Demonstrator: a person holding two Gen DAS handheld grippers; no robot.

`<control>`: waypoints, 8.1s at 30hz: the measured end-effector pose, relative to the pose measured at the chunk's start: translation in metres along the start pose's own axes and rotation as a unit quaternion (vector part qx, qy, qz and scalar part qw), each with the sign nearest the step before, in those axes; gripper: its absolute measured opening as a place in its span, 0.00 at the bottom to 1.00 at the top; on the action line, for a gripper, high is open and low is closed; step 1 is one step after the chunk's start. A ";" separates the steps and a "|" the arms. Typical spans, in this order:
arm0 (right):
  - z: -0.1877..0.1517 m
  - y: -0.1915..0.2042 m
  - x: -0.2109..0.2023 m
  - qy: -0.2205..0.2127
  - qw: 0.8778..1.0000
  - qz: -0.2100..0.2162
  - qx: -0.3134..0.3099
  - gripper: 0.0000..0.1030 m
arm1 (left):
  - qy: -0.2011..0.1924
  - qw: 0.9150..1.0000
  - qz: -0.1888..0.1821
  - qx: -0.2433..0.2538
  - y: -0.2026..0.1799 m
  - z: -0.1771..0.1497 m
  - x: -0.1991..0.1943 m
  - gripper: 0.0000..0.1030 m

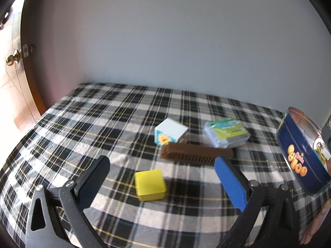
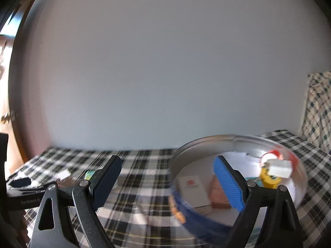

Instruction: Organize rigid objects

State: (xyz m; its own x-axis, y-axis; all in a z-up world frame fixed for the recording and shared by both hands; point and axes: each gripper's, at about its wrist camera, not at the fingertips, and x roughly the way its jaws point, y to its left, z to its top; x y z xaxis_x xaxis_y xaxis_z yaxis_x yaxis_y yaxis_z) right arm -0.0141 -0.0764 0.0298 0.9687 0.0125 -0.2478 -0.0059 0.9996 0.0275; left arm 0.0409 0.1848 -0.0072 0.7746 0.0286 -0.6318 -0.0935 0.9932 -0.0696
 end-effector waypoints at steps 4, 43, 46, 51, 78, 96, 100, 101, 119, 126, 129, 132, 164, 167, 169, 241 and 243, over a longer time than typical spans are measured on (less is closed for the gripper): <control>-0.002 0.025 0.008 0.013 0.999 0.020 -0.037 0.90 | 0.025 1.000 -0.003 0.016 0.009 -0.001 0.006 0.99; -0.056 0.149 0.093 0.317 0.899 0.294 -0.068 0.27 | 0.100 0.994 -0.041 0.006 0.048 -0.005 0.028 0.28; -0.057 0.147 0.084 0.311 0.902 0.288 -0.075 0.27 | 0.100 0.994 -0.036 0.010 0.046 -0.006 0.028 0.28; -0.052 0.146 0.083 0.297 0.912 0.270 -0.089 0.31 | 0.096 0.995 -0.030 0.009 0.046 -0.005 0.026 0.28; -0.028 0.123 0.066 0.237 0.925 0.295 -0.042 0.17 | 0.016 0.999 -0.015 -0.035 0.053 0.004 0.008 0.28; 0.000 0.076 0.027 0.145 0.957 0.250 -0.006 0.16 | -0.056 0.998 0.030 -0.023 0.035 0.004 -0.013 0.28; 0.005 0.071 0.021 0.126 0.961 0.245 -0.011 0.16 | -0.073 0.996 0.041 -0.012 0.024 0.004 -0.018 0.28; 0.006 0.071 0.020 0.122 0.962 0.243 -0.012 0.16 | -0.076 0.996 0.043 -0.011 0.021 0.004 -0.019 0.28; 0.010 0.054 -0.002 0.085 0.972 0.215 -0.050 0.17 | -0.079 0.996 0.028 -0.003 -0.021 0.001 -0.021 0.28; 0.012 0.024 -0.008 0.067 0.977 0.192 -0.057 0.17 | -0.079 0.997 0.011 0.014 -0.053 -0.002 -0.024 0.28; 0.015 0.010 -0.010 0.060 0.979 0.185 -0.053 0.17 | -0.081 0.996 0.005 0.023 -0.068 -0.002 -0.024 0.28; 0.018 -0.002 -0.011 0.055 0.981 0.178 -0.049 0.17 | -0.083 0.996 0.000 0.029 -0.080 -0.003 -0.023 0.28; 0.038 -0.121 -0.001 0.030 0.995 0.093 0.005 0.16 | -0.102 0.991 -0.060 0.062 -0.174 0.007 -0.024 0.28; 0.039 -0.126 0.000 0.029 0.996 0.088 0.007 0.16 | -0.104 0.991 -0.060 0.064 -0.179 0.007 -0.024 0.28; 0.040 -0.129 0.001 0.028 0.996 0.084 0.009 0.16 | -0.105 0.991 -0.061 0.063 -0.181 0.008 -0.025 0.28; 0.030 -0.237 0.030 0.025 0.982 -0.054 0.177 0.83 | -0.118 0.982 -0.061 0.134 -0.282 0.004 -0.027 1.00; 0.029 -0.235 0.022 -0.003 0.982 -0.070 0.176 0.83 | -0.130 0.982 -0.057 0.124 -0.275 0.003 -0.029 1.00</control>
State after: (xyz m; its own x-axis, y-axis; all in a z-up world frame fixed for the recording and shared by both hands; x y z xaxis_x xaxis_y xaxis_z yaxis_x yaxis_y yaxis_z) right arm 0.0157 -0.3114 0.0460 0.9553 -0.1259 -0.2676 0.2130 0.9207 0.3271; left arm 0.0457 -0.0885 0.0325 0.9080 -0.0886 -0.4095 0.1336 0.9876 0.0824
